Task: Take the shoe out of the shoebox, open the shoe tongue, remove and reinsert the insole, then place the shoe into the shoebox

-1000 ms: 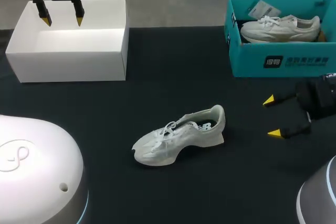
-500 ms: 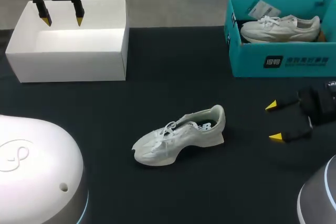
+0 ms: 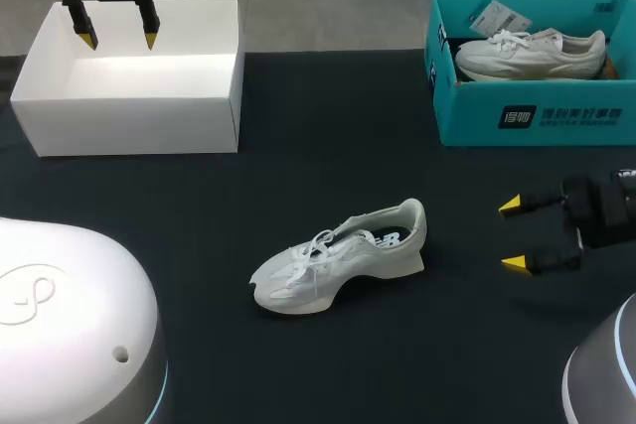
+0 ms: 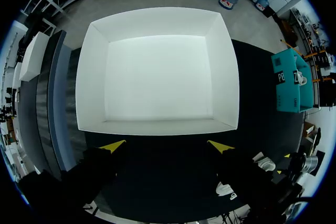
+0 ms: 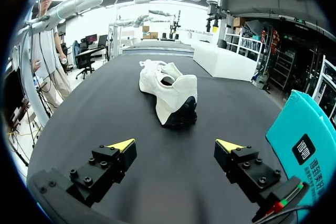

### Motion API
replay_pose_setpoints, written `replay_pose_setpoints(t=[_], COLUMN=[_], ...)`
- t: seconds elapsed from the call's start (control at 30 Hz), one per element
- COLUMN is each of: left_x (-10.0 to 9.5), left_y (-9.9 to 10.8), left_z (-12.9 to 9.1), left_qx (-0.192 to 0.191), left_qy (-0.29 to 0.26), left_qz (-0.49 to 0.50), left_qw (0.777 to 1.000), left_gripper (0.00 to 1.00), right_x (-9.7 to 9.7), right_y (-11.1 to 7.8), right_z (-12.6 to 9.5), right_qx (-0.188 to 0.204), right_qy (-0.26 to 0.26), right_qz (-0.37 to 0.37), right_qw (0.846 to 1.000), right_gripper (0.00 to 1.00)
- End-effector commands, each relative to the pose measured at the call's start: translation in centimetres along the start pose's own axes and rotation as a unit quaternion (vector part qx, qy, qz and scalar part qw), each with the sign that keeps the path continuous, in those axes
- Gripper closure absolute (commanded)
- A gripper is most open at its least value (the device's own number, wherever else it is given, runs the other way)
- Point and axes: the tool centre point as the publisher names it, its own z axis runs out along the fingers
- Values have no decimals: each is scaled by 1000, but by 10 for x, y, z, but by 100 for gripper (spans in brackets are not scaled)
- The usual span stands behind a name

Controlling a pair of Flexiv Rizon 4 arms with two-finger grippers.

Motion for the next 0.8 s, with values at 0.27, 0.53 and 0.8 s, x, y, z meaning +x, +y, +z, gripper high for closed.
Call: replay_pose_setpoints(t=[0.27, 0.53, 0.8], left_x=[0, 0, 0], left_y=[0, 0, 0], left_z=[0, 0, 0], left_qx=[0, 0, 0], left_qy=[0, 0, 0], left_qz=[0, 0, 0], left_qw=[1000, 1000, 1000], left_gripper=[0, 0, 0], right_x=[-2, -2, -2], right_y=[-5, -5, -5], right_z=[7, 7, 7], right_qx=[11, 11, 11], right_qy=[4, 4, 4], right_qz=[12, 12, 12], right_qw=[1000, 1000, 1000], right_gripper=[0, 0, 0])
